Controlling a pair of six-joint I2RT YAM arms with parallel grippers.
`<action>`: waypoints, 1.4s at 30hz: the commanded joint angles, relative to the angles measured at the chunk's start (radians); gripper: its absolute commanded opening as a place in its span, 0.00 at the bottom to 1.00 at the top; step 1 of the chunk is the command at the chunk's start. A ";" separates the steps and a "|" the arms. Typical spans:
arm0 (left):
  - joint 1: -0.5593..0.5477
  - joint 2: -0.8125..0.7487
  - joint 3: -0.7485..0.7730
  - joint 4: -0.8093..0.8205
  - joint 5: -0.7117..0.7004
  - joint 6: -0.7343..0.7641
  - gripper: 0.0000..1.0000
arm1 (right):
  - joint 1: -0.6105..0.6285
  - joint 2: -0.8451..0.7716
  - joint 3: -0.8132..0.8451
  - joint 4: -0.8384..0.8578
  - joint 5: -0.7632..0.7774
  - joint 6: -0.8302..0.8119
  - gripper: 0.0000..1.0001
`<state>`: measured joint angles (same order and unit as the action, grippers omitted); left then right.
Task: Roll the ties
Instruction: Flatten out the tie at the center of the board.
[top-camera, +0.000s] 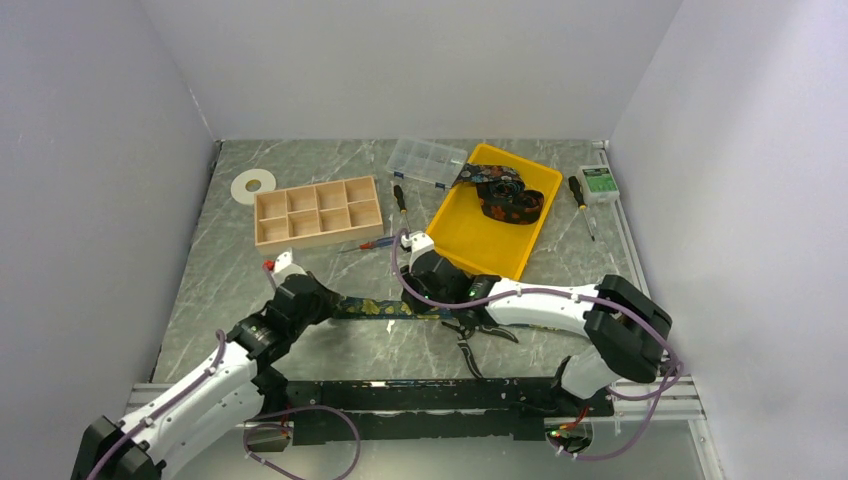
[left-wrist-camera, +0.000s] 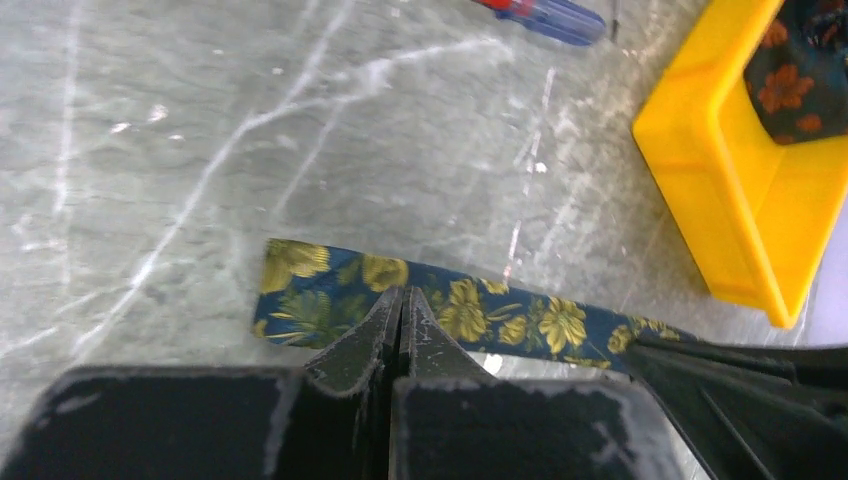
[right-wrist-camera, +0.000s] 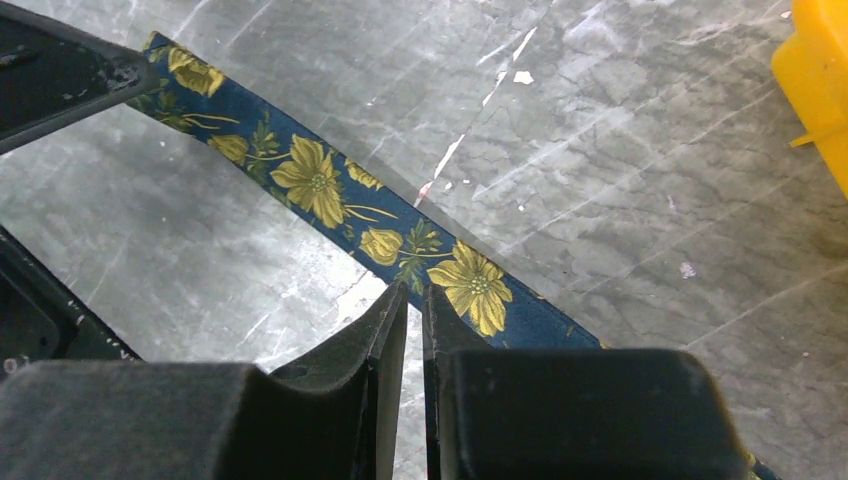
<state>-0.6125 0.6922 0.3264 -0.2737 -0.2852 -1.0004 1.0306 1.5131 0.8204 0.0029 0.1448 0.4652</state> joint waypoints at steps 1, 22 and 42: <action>0.097 -0.031 -0.055 -0.007 0.041 -0.048 0.03 | 0.002 -0.037 -0.009 0.069 -0.030 0.018 0.15; 0.221 -0.114 -0.108 -0.162 -0.008 -0.126 0.04 | 0.027 0.015 0.024 0.077 -0.083 0.022 0.22; 0.224 -0.166 -0.055 -0.226 -0.037 -0.064 0.60 | 0.082 0.410 0.438 0.002 -0.207 -0.049 0.04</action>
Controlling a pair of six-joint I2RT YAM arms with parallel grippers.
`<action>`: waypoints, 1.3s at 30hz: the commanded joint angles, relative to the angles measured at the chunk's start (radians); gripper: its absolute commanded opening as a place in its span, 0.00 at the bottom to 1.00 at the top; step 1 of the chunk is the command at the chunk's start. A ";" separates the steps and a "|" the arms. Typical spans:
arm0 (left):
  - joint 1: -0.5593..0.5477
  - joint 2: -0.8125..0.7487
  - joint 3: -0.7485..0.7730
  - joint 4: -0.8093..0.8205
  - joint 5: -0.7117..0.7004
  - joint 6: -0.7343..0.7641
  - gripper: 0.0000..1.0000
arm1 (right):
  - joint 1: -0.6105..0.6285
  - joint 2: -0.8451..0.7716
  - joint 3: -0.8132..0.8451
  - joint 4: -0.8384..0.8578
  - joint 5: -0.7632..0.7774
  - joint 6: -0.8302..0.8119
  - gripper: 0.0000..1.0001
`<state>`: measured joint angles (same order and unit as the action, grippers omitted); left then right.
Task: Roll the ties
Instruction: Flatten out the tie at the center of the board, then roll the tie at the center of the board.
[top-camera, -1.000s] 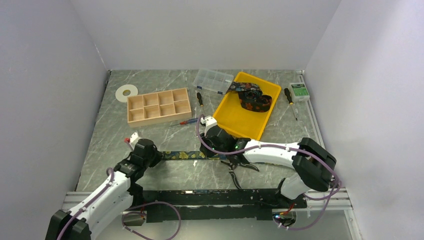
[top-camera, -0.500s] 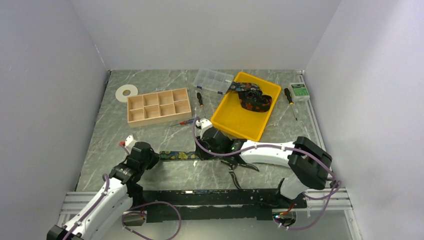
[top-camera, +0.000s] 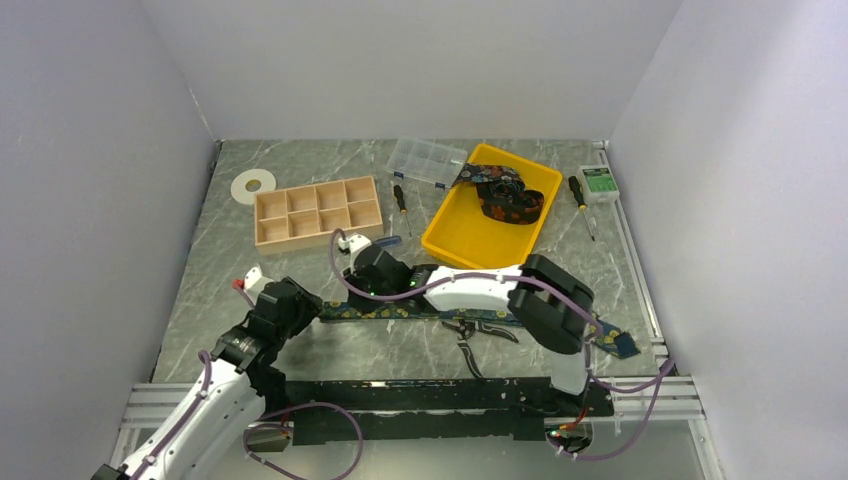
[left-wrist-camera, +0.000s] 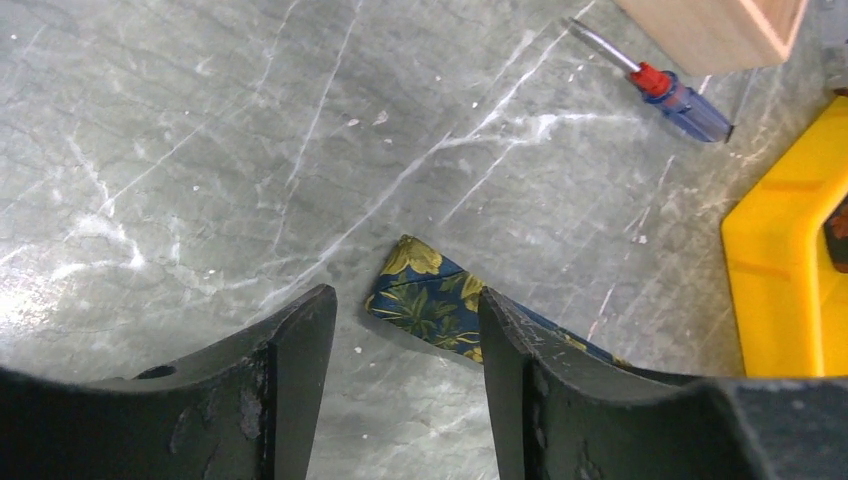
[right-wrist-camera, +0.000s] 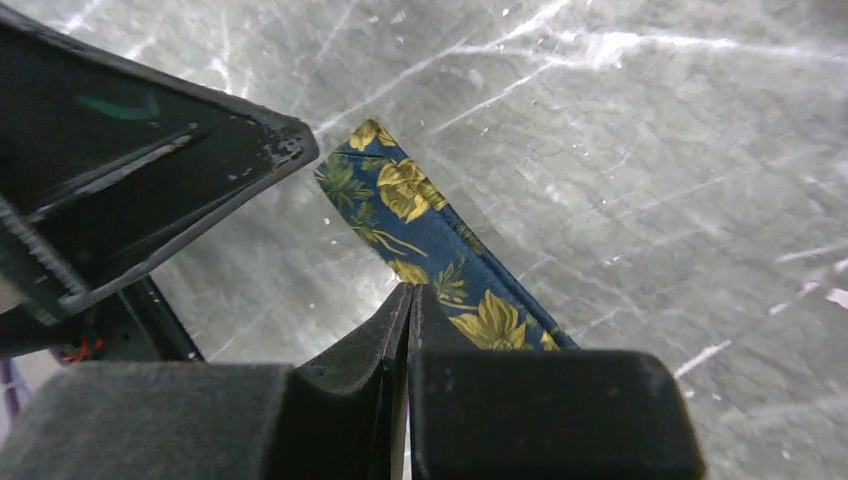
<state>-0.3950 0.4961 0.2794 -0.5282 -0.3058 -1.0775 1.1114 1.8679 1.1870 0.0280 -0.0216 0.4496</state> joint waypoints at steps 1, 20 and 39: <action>0.007 0.041 -0.009 0.044 -0.009 0.021 0.61 | 0.001 0.071 0.079 -0.023 -0.044 -0.033 0.04; 0.007 0.160 -0.037 0.188 -0.019 0.041 0.47 | 0.000 0.154 0.059 -0.031 -0.013 0.018 0.02; 0.007 0.282 -0.003 0.225 0.022 0.079 0.46 | -0.001 0.117 -0.031 0.036 -0.020 0.032 0.01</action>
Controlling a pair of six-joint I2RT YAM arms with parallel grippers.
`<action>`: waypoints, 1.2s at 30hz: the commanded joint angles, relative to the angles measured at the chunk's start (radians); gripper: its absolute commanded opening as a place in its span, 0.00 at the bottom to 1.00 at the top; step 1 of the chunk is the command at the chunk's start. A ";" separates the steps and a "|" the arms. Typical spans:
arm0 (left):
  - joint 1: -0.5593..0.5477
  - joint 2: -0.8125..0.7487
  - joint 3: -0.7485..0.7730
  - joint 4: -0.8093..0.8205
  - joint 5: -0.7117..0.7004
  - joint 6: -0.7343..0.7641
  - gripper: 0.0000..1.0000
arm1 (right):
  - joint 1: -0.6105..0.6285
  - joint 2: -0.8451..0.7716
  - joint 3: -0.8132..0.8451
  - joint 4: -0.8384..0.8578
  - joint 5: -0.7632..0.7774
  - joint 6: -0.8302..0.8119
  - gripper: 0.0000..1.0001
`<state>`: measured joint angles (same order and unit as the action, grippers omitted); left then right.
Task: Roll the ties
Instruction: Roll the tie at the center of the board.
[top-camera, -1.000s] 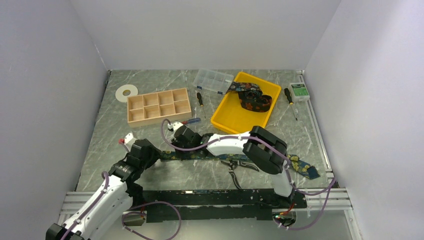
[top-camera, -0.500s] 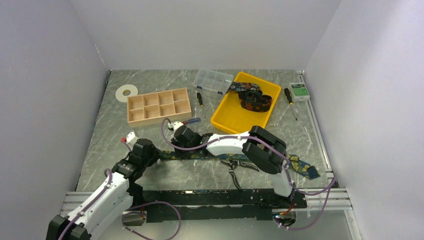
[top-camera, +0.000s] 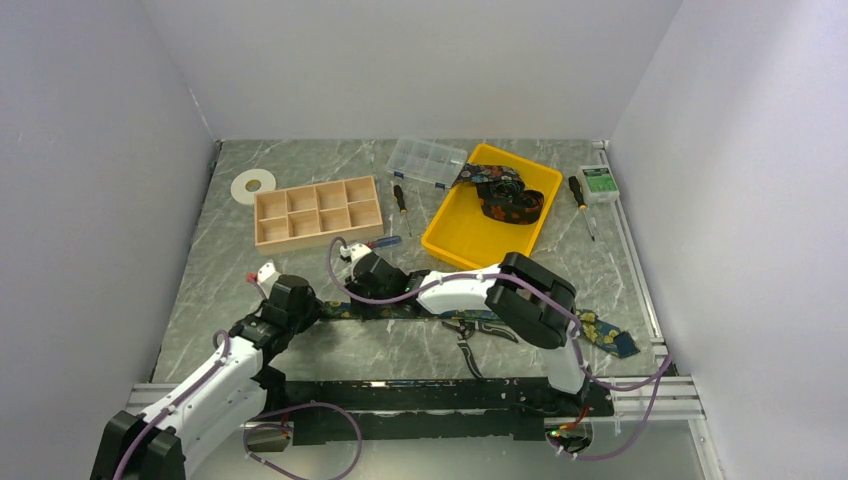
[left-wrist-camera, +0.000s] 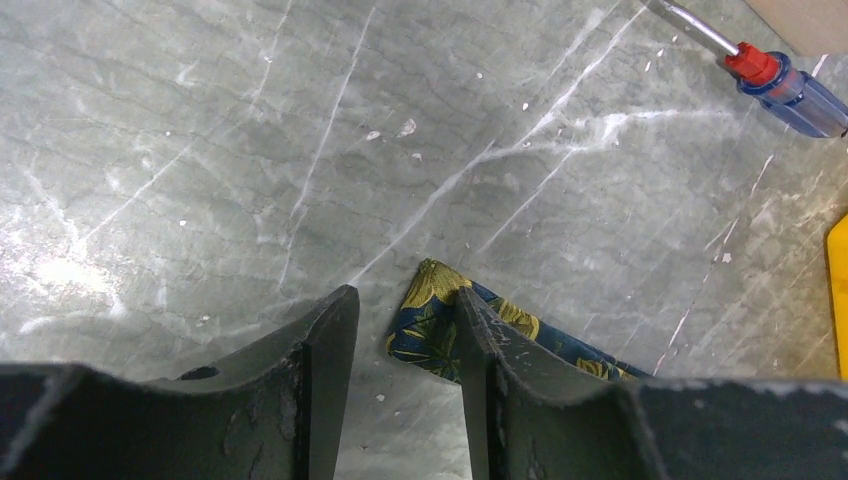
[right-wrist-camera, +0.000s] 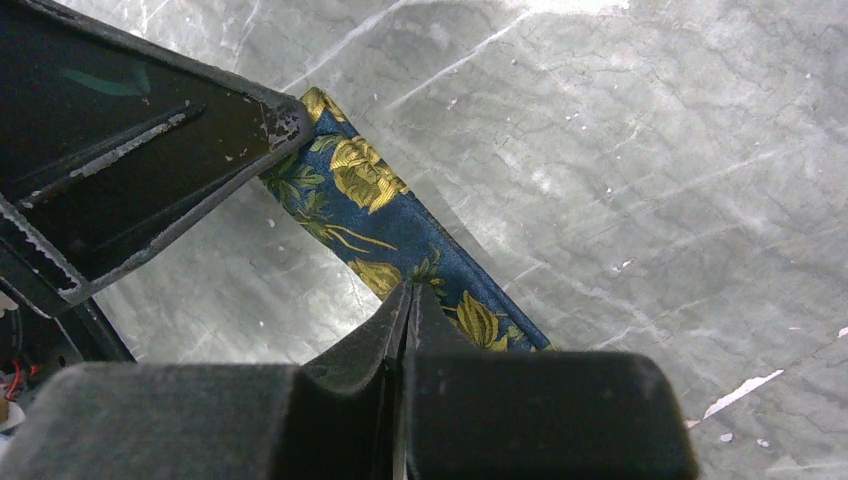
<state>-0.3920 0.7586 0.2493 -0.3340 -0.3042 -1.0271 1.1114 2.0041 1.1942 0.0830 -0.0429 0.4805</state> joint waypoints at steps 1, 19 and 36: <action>0.004 0.022 0.027 0.034 0.022 0.031 0.46 | 0.000 -0.020 -0.040 -0.017 -0.002 0.001 0.01; -0.008 -0.112 -0.009 0.016 0.047 0.030 0.17 | 0.000 -0.035 -0.064 -0.017 -0.020 -0.007 0.02; -0.139 -0.098 0.046 -0.064 -0.105 -0.026 0.05 | 0.012 -0.086 -0.076 -0.047 -0.005 -0.025 0.02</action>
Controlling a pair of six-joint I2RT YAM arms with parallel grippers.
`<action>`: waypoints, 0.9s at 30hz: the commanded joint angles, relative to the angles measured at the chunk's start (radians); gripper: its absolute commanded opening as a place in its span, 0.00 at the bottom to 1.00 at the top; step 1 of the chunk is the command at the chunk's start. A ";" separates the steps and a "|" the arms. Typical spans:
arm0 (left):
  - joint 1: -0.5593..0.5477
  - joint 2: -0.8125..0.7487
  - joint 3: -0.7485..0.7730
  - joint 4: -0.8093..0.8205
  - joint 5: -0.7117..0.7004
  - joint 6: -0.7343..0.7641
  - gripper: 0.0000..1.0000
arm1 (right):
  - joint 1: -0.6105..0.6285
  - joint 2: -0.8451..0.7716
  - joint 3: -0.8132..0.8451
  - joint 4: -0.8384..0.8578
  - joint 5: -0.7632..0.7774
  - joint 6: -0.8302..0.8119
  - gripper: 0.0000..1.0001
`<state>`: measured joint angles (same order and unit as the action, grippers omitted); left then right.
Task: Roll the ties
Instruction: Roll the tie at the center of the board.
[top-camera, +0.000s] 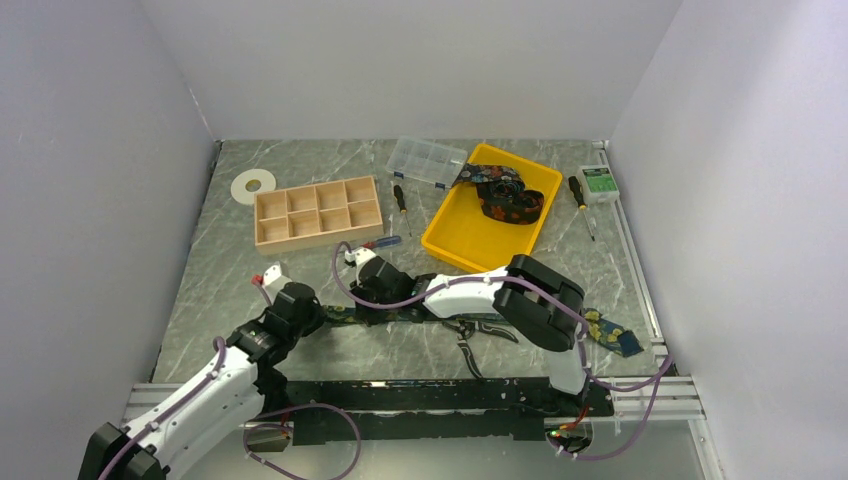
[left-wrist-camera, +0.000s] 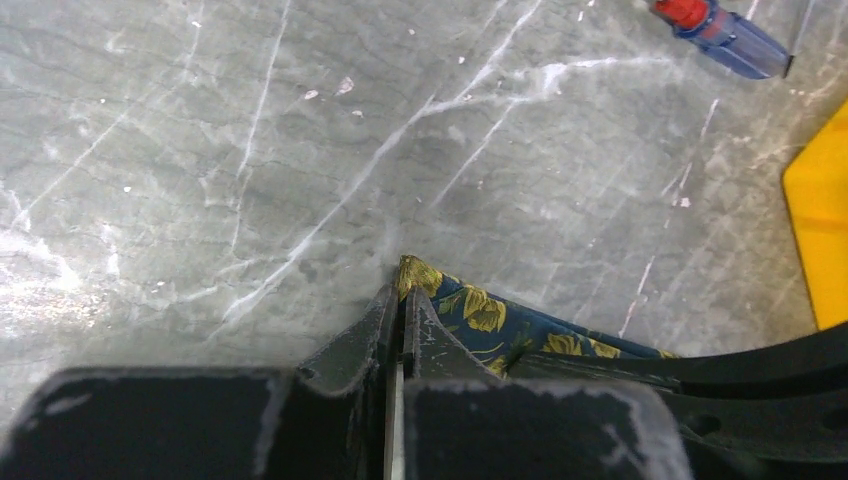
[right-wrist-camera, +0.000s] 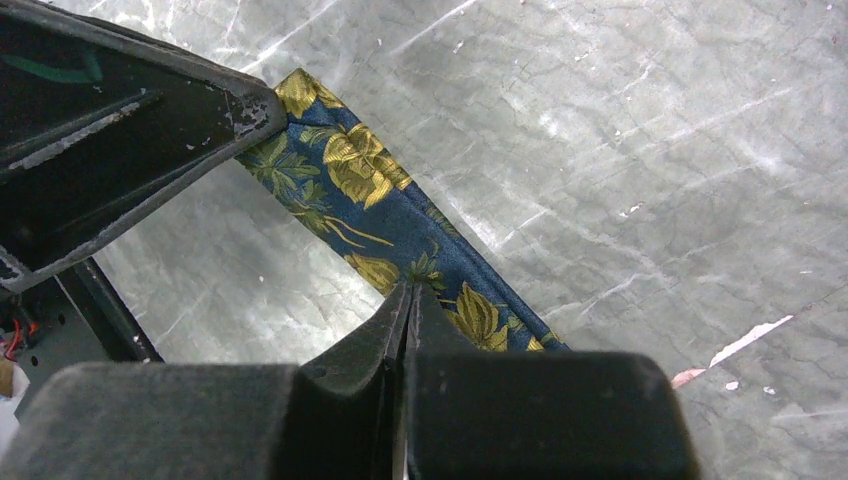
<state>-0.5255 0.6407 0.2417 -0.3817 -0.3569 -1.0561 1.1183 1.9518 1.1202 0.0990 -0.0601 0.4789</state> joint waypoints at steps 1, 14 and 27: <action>-0.004 0.020 0.059 -0.027 -0.059 0.004 0.05 | 0.005 -0.036 -0.004 -0.064 0.013 -0.026 0.03; -0.003 -0.046 0.155 -0.233 -0.129 0.025 0.63 | 0.007 -0.072 0.037 -0.066 0.006 -0.042 0.17; -0.003 0.065 0.086 -0.016 -0.030 0.091 0.59 | 0.008 -0.034 0.085 -0.088 0.003 -0.053 0.17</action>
<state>-0.5278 0.6788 0.3344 -0.4931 -0.4229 -1.0096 1.1210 1.9255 1.1900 0.0124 -0.0608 0.4381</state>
